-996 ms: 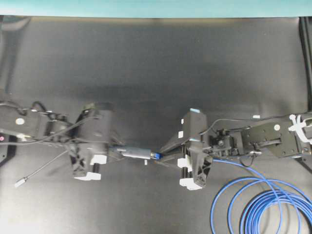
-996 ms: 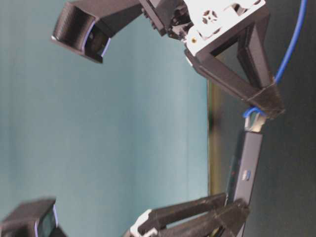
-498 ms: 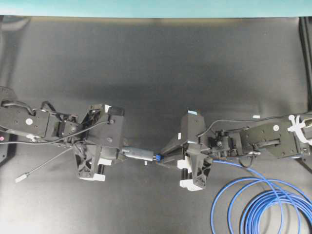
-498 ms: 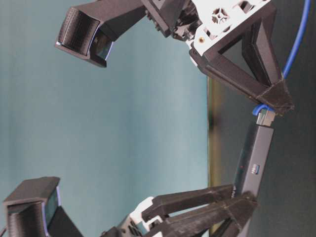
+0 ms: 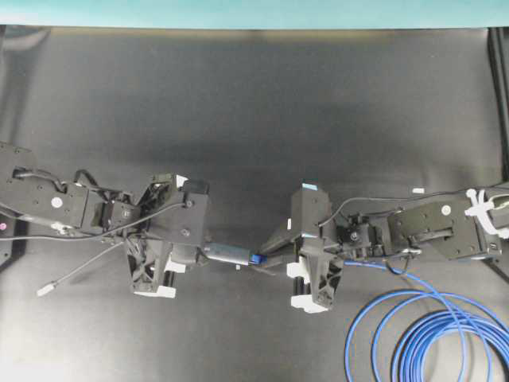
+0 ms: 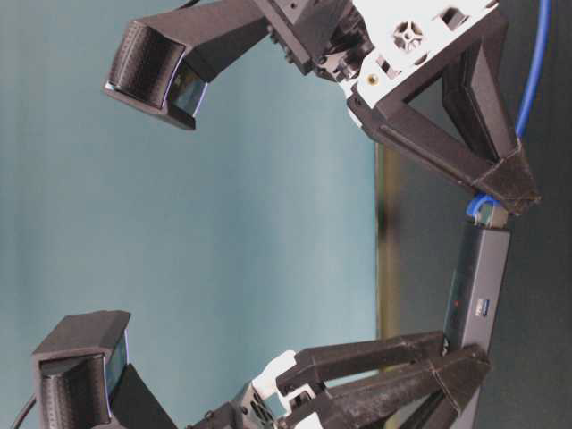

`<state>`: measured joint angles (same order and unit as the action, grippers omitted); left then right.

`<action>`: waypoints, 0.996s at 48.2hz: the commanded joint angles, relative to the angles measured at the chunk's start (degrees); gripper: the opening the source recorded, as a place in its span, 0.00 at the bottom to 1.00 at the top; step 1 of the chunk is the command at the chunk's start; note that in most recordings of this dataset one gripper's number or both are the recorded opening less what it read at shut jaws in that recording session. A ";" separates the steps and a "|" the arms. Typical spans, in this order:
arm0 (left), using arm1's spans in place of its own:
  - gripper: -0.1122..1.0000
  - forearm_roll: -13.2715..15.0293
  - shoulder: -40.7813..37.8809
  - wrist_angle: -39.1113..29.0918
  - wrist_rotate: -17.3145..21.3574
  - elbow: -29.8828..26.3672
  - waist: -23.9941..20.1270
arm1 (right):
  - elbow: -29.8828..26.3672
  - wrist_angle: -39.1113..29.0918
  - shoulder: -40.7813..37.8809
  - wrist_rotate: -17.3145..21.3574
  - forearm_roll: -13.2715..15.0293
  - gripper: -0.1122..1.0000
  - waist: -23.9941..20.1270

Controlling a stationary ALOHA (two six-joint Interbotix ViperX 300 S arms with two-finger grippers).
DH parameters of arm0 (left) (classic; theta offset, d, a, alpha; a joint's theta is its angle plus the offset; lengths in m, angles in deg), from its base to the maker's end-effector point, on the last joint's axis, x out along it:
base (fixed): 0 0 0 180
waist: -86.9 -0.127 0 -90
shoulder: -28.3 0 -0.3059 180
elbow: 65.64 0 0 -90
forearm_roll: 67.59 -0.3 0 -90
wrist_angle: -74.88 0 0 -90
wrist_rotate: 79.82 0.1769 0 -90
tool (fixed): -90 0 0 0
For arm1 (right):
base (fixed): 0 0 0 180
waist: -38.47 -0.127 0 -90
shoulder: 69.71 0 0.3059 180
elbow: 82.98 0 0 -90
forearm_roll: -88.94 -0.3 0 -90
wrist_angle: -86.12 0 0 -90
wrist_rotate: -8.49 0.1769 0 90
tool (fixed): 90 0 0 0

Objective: Insert the LAN cable into the hub.

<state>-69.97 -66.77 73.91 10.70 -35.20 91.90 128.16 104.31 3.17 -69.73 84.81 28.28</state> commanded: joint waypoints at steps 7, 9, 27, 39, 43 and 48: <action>0.36 -0.18 0.62 0.97 -0.26 -0.18 -0.09 | -2.72 -3.52 0.97 -0.53 0.18 0.21 0.00; 0.36 -0.18 0.70 0.35 -0.26 -0.09 0.00 | -2.55 -4.22 0.97 -0.44 0.18 0.21 0.00; 0.36 -0.18 0.53 -3.52 -0.35 0.35 -0.18 | 2.20 -4.39 3.34 1.23 -0.09 0.70 -0.35; 0.36 -0.18 0.09 -3.43 -0.44 0.79 -0.09 | 6.86 -3.16 7.47 1.58 -0.26 0.85 -0.44; 0.36 -0.26 -0.53 -3.16 -0.44 0.79 -0.09 | 8.53 -1.67 9.23 1.67 -0.26 0.85 -0.18; 0.36 -0.18 -1.93 -2.46 -0.79 1.05 -0.09 | 11.25 2.90 10.90 1.67 -0.97 0.85 0.18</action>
<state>-69.97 -68.27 70.57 10.09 -33.97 91.73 138.18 103.96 11.96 -68.41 84.37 28.10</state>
